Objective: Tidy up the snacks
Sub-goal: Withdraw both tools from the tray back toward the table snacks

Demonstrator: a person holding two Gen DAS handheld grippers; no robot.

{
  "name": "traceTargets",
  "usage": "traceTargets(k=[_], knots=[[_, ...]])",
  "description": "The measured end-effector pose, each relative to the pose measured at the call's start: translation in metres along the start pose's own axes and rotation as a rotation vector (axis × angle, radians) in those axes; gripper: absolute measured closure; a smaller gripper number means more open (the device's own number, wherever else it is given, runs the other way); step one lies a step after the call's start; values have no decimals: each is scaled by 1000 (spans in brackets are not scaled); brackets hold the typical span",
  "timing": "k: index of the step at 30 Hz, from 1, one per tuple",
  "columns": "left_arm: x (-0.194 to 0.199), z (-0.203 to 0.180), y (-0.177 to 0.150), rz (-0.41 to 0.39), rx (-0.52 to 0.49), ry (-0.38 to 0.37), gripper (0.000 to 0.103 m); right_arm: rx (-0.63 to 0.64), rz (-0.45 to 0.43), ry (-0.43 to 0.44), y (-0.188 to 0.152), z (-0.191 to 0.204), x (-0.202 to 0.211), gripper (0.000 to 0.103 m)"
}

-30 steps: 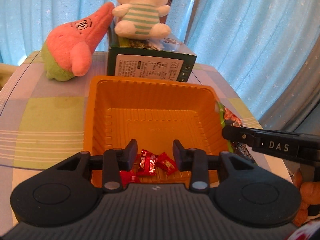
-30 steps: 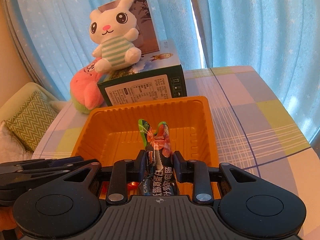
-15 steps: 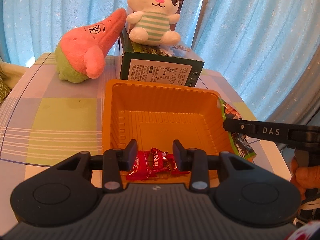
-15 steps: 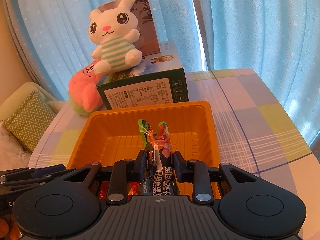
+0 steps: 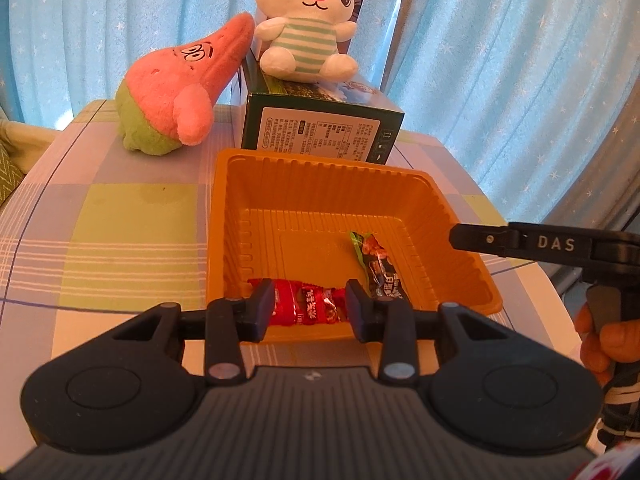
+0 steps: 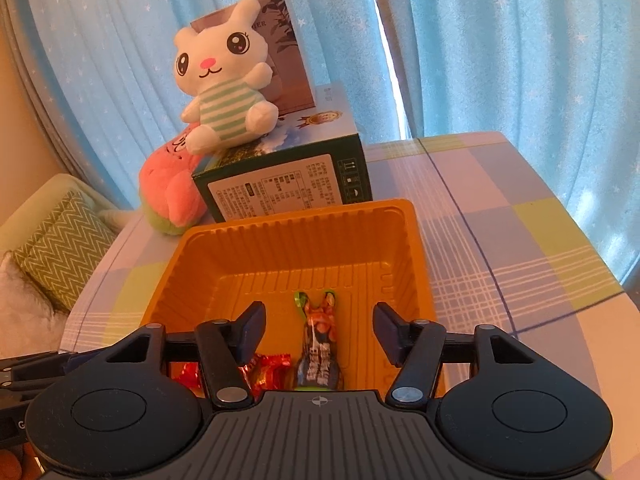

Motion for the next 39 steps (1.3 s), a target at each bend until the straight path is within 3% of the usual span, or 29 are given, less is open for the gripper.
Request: traceTargets(k=[15, 28, 39], knots=[[84, -11, -36, -69, 7, 50, 67, -66, -51, -20, -53, 18, 104, 44], [172, -23, -97, -89, 50, 43, 50, -42, -59, -55, -118, 53, 186, 44], [210, -18, -150, -92, 46, 90, 40, -40, -50, -88, -168, 52, 226, 43]])
Point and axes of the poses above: each gripper's, at about its wrist camera, not at the fingertips, and x roughly against the way its jaws point, z to its left, y to its top, the point moved 10 cm from there along -x, roughly the way its jaws point, and after that the axes turned 12 degrees about y, right-handed, at the moved point
